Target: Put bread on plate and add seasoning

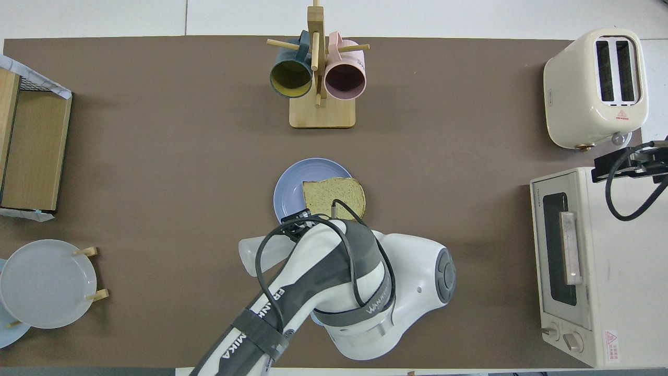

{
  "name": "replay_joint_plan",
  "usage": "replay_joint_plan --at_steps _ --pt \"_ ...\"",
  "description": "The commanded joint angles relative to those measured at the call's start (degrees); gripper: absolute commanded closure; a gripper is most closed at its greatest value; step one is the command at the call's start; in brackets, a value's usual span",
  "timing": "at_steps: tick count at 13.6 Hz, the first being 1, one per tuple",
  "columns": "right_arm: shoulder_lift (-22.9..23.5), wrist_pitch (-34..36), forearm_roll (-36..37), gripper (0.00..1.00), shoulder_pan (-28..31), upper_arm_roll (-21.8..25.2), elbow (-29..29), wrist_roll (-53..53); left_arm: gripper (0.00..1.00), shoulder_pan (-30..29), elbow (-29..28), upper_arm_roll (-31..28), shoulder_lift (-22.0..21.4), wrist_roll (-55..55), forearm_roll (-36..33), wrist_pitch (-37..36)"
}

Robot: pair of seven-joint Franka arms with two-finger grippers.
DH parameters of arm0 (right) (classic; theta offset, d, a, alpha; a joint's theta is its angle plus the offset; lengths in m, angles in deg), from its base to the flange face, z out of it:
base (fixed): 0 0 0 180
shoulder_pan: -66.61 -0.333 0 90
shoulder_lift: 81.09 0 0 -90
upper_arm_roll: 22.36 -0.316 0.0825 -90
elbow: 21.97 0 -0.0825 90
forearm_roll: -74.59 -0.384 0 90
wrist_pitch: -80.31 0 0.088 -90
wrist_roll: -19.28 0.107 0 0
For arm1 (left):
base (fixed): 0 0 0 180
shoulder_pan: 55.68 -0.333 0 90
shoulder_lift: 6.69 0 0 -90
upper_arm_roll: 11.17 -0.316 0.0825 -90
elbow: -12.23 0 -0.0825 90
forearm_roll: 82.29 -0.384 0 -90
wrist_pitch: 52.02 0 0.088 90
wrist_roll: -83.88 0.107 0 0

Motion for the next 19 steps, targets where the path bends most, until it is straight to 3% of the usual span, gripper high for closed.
replay_joint_plan --at_steps 1,6,13,19 --pt "-0.95 -0.23 -0.46 0.0 0.33 -0.06 -0.93 -1.31 1.0 -5.77 -0.14 0.1 0.17 -0.01 -1.44 1.32" --pt "-0.95 -0.23 -0.46 0.0 0.33 -0.06 -0.93 -1.31 1.0 -9.57 -1.46 0.19 0.17 0.34 -4.09 3.79" --pt "-0.95 -0.23 -0.46 0.0 0.33 -0.06 -0.93 -1.4 1.0 -1.67 -1.38 0.45 -0.26 -2.8 0.83 3.88" --pt "-0.95 -0.23 -0.46 0.0 0.33 -0.06 -0.93 -1.31 1.0 -0.87 -1.29 0.54 -0.88 -8.54 1.89 5.64"
